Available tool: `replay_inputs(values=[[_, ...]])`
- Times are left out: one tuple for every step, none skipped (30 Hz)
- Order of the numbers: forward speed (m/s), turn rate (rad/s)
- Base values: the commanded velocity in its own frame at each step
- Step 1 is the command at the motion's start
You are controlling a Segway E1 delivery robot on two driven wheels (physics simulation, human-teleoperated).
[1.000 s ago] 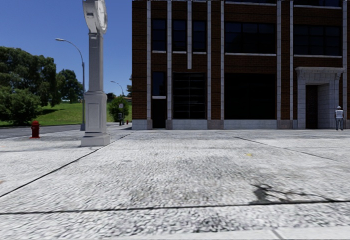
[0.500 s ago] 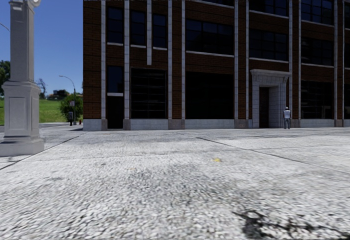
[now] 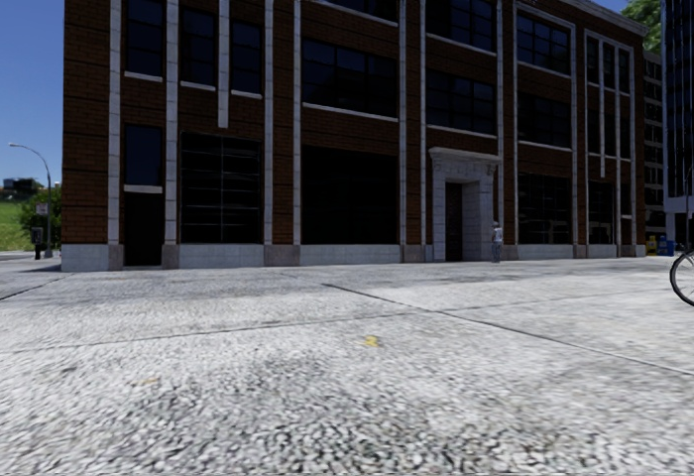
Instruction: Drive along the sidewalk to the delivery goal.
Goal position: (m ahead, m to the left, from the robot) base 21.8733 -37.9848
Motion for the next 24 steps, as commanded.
replay_inputs(values=[[1.36, -0.52], [1.36, -0.52], [1.36, -0.51], [1.36, -0.51], [1.36, -0.50], [1.36, -0.50], [1.36, -0.50], [1.36, -0.50], [1.36, -0.50], [1.36, -0.50], [1.36, -0.50], [1.36, -0.50], [1.37, -0.50], [1.41, -0.50], [1.41, -0.50], [2.00, -0.50], [2.00, -0.49], [2.00, -0.49], [2.00, -0.49], [2.00, -0.49], [2.00, -0.49], [2.00, -0.45], [2.00, -0.45], [2.00, -0.42]])
